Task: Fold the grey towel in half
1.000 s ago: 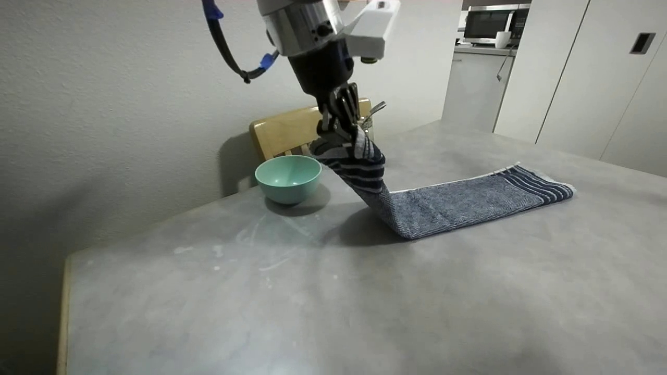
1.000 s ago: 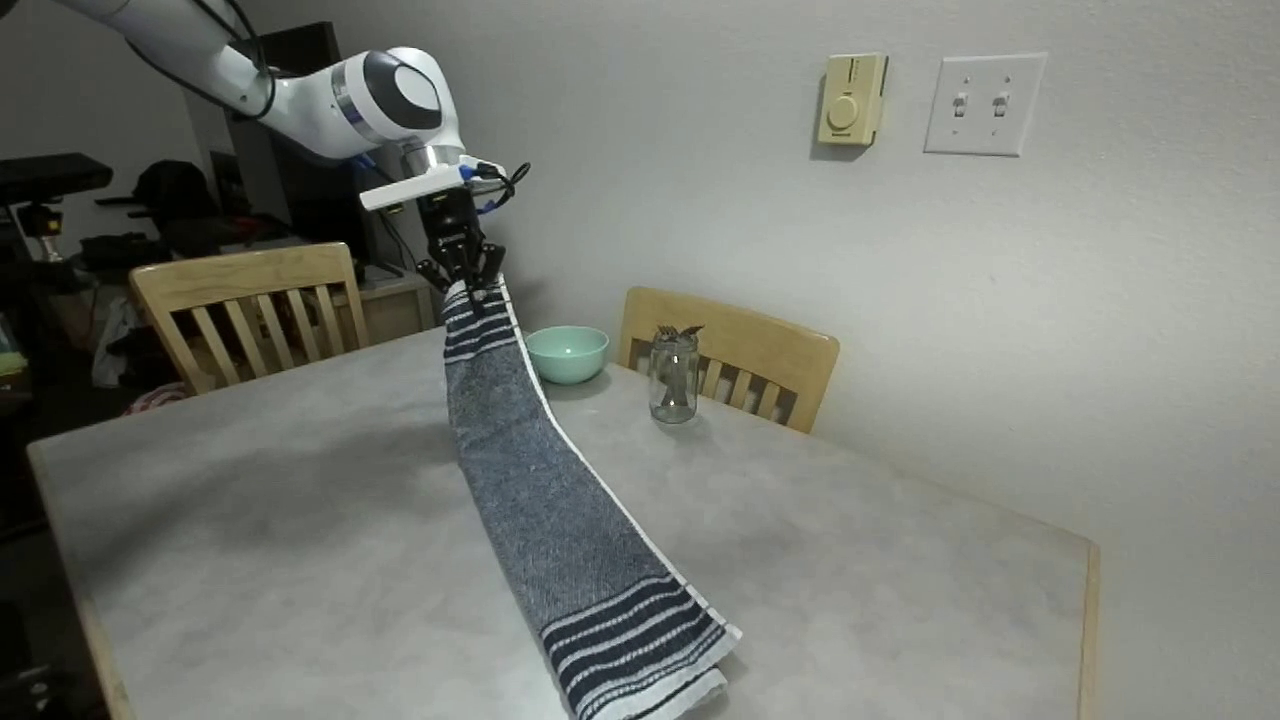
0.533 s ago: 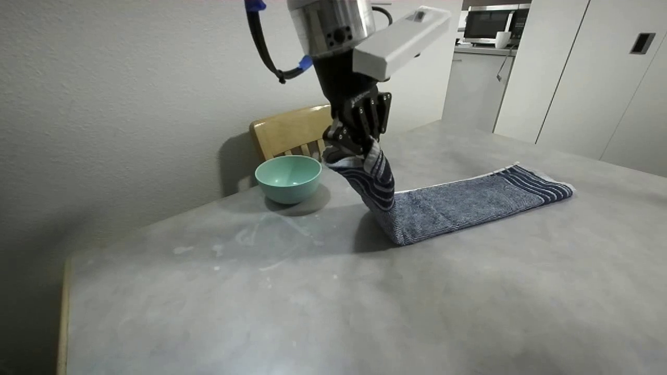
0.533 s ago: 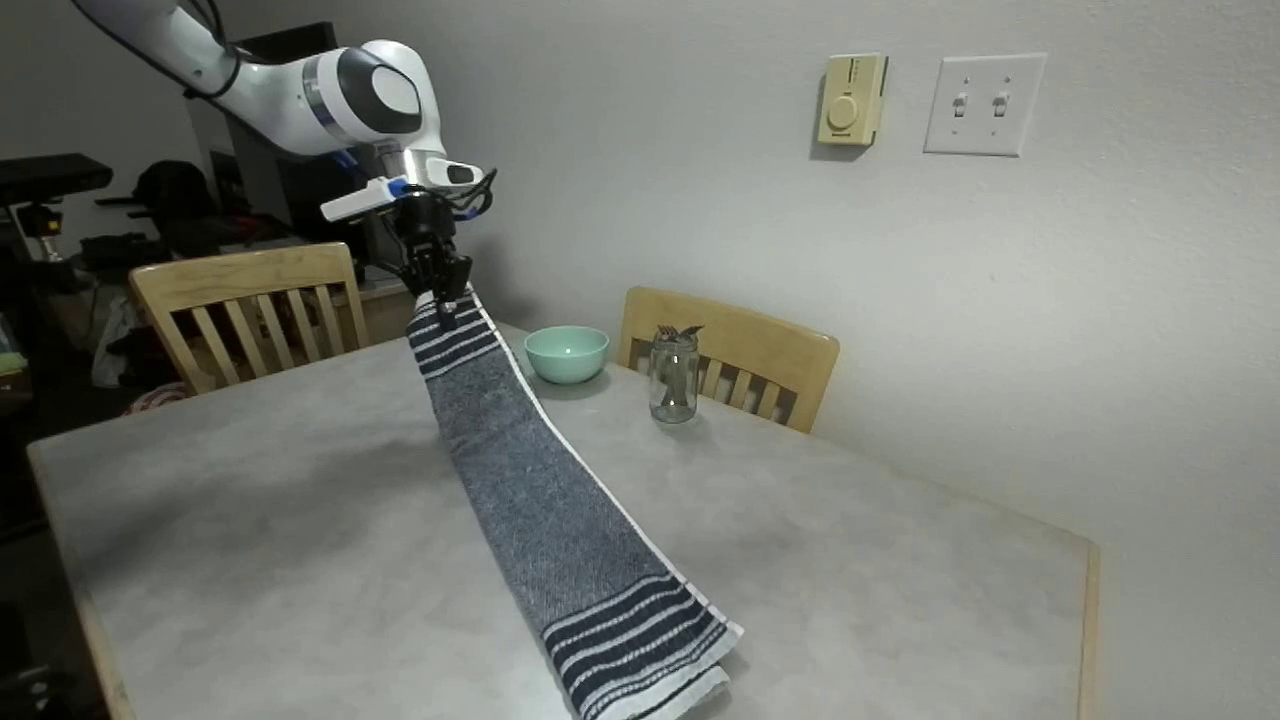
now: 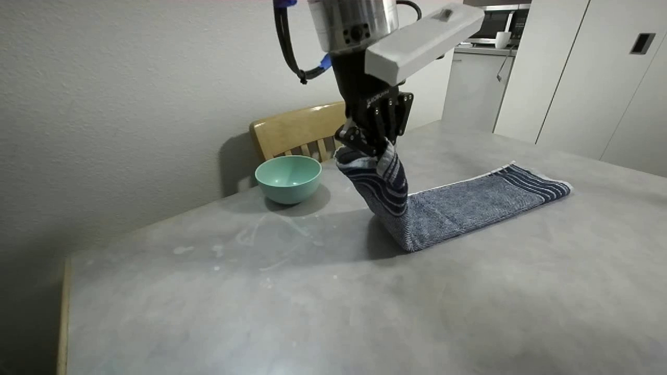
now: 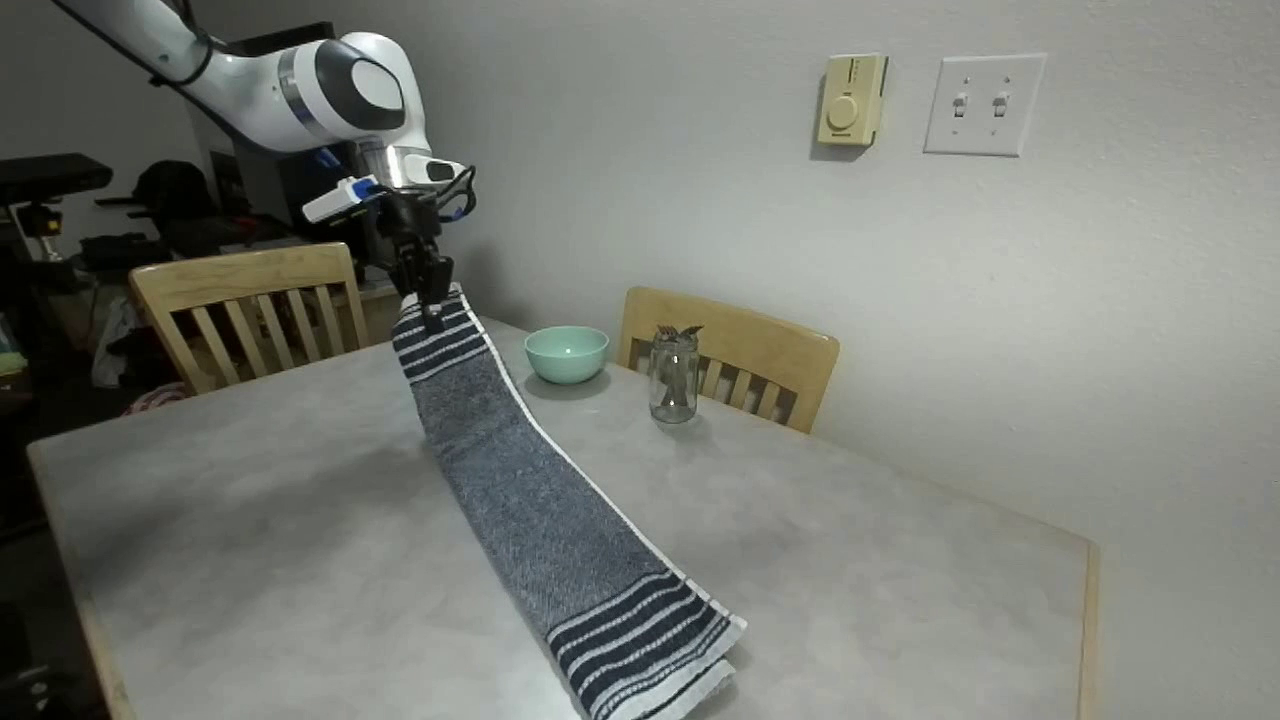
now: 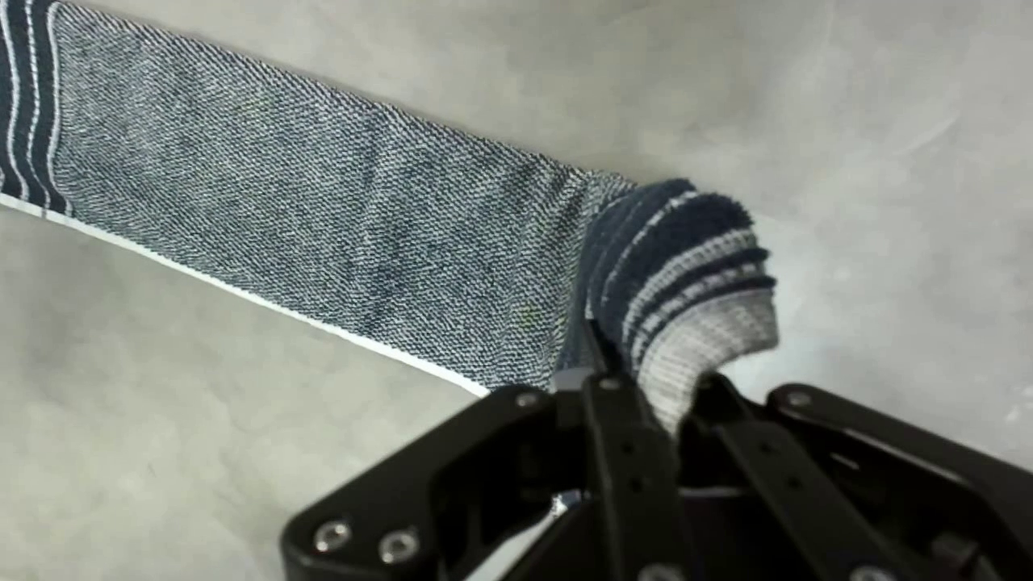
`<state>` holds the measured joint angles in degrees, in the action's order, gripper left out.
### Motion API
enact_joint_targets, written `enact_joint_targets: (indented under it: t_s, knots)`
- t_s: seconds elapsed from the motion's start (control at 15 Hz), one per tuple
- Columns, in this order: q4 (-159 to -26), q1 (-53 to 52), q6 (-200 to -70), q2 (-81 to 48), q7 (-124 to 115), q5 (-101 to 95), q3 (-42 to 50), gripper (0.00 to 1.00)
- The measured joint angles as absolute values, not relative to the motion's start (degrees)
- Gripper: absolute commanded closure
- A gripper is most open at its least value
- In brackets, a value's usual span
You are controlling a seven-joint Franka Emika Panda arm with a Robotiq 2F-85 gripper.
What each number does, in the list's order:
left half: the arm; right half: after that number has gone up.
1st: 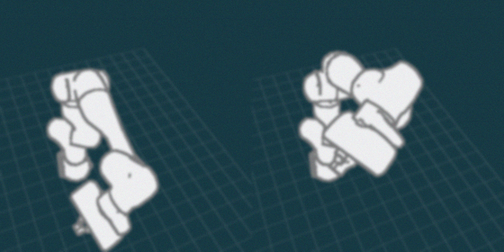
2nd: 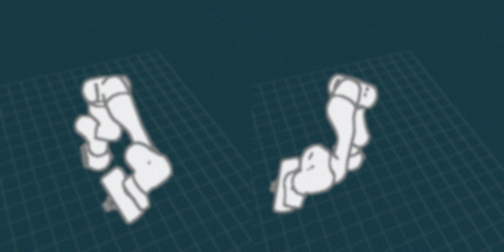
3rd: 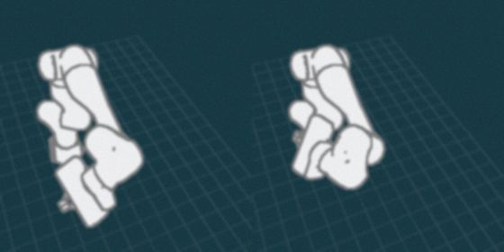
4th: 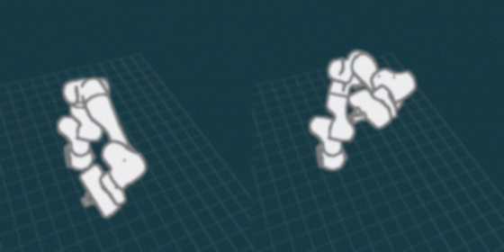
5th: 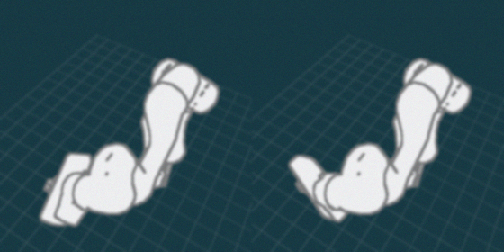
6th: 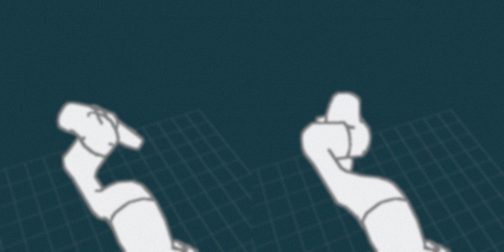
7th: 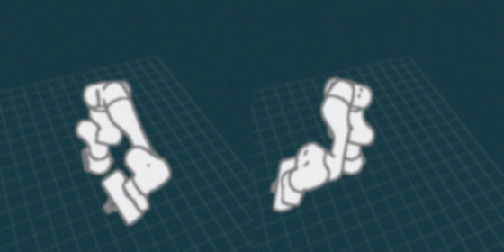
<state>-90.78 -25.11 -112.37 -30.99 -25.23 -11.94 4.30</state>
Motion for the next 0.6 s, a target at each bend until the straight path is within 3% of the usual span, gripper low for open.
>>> enact_joint_targets:
  t_s: [0.6]
  knots:
    - [-90.8,-24.4,-112.4,-31.0,-25.3,-11.9,3.1,0.98]
